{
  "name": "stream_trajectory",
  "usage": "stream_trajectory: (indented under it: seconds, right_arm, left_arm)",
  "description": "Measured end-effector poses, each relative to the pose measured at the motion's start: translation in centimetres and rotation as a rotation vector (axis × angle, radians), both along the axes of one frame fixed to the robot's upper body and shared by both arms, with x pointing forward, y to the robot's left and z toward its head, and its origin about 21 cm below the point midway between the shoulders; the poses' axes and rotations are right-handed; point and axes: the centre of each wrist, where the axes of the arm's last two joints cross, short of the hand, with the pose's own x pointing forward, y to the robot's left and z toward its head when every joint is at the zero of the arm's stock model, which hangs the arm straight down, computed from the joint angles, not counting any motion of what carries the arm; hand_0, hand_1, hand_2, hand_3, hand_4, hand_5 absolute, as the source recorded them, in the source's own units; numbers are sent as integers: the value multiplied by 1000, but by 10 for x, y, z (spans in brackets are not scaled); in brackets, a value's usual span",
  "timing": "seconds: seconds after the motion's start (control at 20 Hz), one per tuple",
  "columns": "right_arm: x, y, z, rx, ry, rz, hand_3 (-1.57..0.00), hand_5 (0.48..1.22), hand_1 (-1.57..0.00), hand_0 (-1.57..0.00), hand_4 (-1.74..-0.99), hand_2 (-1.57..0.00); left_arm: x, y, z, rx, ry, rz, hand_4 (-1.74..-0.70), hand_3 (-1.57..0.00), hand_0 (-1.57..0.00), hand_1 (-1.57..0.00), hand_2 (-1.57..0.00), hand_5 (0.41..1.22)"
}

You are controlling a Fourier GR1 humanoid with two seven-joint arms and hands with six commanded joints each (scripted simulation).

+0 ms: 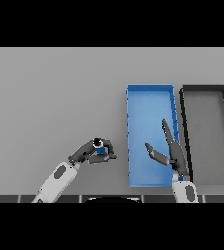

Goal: Pick up the blue pipe and place it into the blue bin.

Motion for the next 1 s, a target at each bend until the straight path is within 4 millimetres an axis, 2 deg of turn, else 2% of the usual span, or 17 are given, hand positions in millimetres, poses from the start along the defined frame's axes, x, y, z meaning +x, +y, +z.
stream_trajectory:
  seconds: [0.15,0.3,0.35,0.45,0.6,0.7,0.85,1.0]
  right_arm:
    - [3,-1,-3,-5,17,-17,1,602,1,1,-1191,1]
    - [5,2,-1,-1,13,-1,1,601,1,1,-1189,1]
    - [3,3,-2,-7,15,1,1,603,1,1,-1189,1]
    - [5,-2,-1,-14,3,-2,1,605,1,1,-1187,1]
    - [5,-3,0,-17,-9,2,1,603,1,1,-1172,1]
    - [3,-7,1,-28,-5,-6,1,600,1,1,-1157,1]
    - [2,-5,1,-30,-13,-9,1,603,1,1,-1141,1]
    - [1,-7,1,-37,-35,-13,1,605,1,1,-1128,1]
  left_arm:
    - [0,-4,0,6,-27,-20,-1647,-1272,-1291,-1337,-1351,1125]
    - [0,-7,0,-21,-57,1,-1692,-1382,-1428,-1451,-1459,1172]
    - [0,-9,8,-44,-80,8,-1702,-1406,-1456,-1475,-1481,1182]
    - [0,-19,20,-94,-121,9,-1716,-1436,-1498,-1510,-1513,1196]
    - [-1,-21,38,-145,-167,-2,-1728,-1461,-1533,-1540,-1542,1208]
    - [-3,-30,47,-156,-174,-29,-1733,-1476,-1547,-1551,-1552,1213]
    - [-6,-36,64,-151,-180,-52,-1737,-1490,-1559,-1561,-1561,1217]
    - [-5,-37,70,-111,-170,-62,-1739,-1496,-1565,-1566,-1566,1219]
